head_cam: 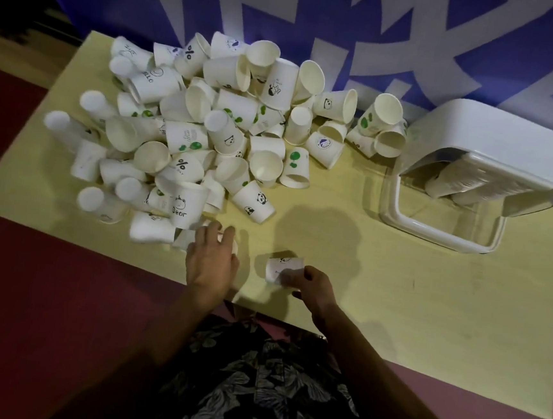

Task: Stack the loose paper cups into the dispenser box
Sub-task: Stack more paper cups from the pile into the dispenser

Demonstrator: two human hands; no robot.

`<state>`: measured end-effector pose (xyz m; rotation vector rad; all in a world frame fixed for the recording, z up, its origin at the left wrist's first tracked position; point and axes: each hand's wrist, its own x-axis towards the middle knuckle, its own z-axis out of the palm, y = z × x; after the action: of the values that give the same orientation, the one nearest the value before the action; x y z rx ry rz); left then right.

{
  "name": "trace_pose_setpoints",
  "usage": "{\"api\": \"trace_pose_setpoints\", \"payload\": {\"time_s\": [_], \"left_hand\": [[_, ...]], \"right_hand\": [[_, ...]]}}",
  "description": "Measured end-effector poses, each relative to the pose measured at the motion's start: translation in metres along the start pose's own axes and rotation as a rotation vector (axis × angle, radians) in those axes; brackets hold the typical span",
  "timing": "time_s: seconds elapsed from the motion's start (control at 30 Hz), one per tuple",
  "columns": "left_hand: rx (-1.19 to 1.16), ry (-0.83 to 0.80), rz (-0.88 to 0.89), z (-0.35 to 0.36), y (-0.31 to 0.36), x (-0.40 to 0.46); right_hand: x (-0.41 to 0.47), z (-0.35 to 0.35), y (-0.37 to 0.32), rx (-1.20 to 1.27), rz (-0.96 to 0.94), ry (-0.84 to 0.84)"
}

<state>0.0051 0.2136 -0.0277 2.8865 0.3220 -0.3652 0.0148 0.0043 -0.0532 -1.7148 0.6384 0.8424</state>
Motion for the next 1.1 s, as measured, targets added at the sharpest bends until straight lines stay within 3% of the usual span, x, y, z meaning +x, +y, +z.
{"api": "trace_pose_setpoints", "payload": {"time_s": [0.17, 0.27, 0.43, 0.53, 0.63, 0.77, 1.0, 1.1], "left_hand": [[-0.016, -0.235, -0.036, 0.003, -0.019, 0.014], [-0.106, -0.201, -0.008, 0.002, -0.019, 0.018], [-0.57, -0.074, -0.149, -0.015, 0.003, 0.022], [-0.838, -0.161, -0.244, -0.024, 0.024, 0.028], [-0.961, -0.294, -0.167, -0.033, 0.042, 0.033], [-0.809, -0.361, 0.104, -0.045, 0.073, 0.037], [-0.695, -0.071, 0.312, -0.052, 0.138, 0.055], [-0.545, 0.053, 0.4, -0.049, 0.168, 0.061]], "right_hand": [[-0.007, 0.008, -0.009, 0.018, -0.054, 0.047], [-0.01, 0.008, -0.016, 0.006, -0.065, 0.08], [-0.013, 0.005, -0.025, 0.041, -0.11, 0.137], [-0.015, -0.001, -0.036, 0.012, -0.195, 0.208], [-0.022, -0.012, -0.051, -0.066, -0.355, 0.349], [-0.031, -0.037, -0.068, -0.191, -0.495, 0.445], [-0.032, -0.098, -0.067, -0.315, -0.65, 0.618], [-0.03, -0.135, -0.066, -0.373, -0.67, 0.683]]}}
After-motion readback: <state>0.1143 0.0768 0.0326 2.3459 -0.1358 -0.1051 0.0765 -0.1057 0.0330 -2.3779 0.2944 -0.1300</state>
